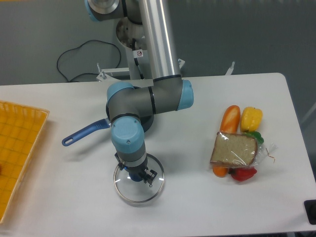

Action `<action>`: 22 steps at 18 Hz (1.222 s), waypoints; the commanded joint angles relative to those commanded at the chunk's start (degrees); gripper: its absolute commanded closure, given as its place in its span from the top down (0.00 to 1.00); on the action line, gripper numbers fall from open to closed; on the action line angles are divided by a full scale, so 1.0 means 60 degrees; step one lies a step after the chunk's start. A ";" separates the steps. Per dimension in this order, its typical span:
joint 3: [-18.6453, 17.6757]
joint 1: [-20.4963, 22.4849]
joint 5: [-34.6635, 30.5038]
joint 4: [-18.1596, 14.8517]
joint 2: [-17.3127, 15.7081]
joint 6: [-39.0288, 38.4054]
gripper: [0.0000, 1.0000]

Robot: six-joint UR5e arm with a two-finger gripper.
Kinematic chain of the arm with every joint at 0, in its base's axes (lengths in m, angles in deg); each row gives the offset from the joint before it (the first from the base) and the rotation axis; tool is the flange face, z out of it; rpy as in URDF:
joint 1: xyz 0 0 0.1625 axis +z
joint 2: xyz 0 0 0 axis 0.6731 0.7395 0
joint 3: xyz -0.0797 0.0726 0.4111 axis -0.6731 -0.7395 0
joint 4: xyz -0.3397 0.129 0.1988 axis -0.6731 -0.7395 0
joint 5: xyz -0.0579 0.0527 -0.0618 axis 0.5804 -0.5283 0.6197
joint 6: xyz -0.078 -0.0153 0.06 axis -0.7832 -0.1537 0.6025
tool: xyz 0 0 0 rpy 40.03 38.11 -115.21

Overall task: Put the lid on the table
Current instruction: 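Lower the held glass lid toward the table beside the saucepan, then set the lid flat on the table and open the gripper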

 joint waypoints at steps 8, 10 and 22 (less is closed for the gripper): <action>0.0000 0.0000 0.0044 0.0015 0.0058 -0.0162 0.45; 0.0000 -0.0015 0.0029 0.0015 0.0073 -0.0235 0.45; 0.0000 -0.0059 0.0029 0.0015 0.0161 -0.0367 0.45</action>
